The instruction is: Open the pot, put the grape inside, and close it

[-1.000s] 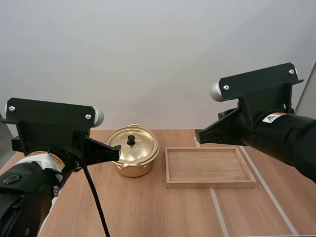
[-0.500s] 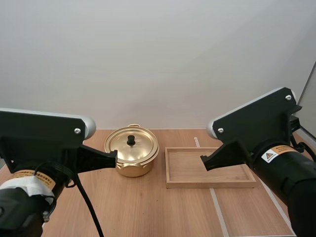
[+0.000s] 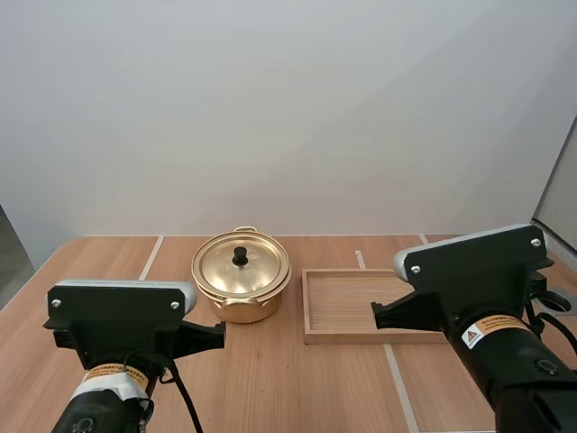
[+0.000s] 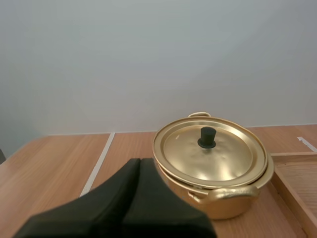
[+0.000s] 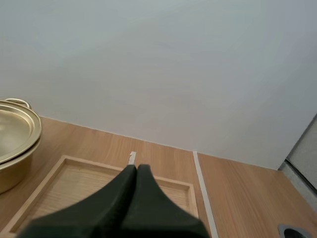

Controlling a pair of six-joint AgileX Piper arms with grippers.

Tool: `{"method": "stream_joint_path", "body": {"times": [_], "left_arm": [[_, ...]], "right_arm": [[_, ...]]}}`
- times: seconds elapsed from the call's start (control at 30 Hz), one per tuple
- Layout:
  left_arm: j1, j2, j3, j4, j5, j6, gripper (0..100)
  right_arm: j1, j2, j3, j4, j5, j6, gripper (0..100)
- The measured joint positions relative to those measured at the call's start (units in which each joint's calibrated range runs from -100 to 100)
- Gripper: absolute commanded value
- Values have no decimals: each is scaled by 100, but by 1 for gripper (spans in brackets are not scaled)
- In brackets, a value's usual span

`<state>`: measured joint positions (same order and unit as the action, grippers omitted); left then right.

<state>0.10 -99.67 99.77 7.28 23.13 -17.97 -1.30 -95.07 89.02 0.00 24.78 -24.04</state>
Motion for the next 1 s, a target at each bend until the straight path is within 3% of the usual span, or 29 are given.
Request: {"method": "stream_joint_path", "body": {"times": [0.17,0.47,1.0], "left_arm": [[0,0,11,0,484,-281,0],[0,0,23,20,813,-291,0],[0,0,23,20,813,-291,0]], "right_arm": [[0,-193,338,-215,-101,390,0],[0,-444,1062,-230,-123,473,0],[0,-454,1098,279,679,483,0]]}}
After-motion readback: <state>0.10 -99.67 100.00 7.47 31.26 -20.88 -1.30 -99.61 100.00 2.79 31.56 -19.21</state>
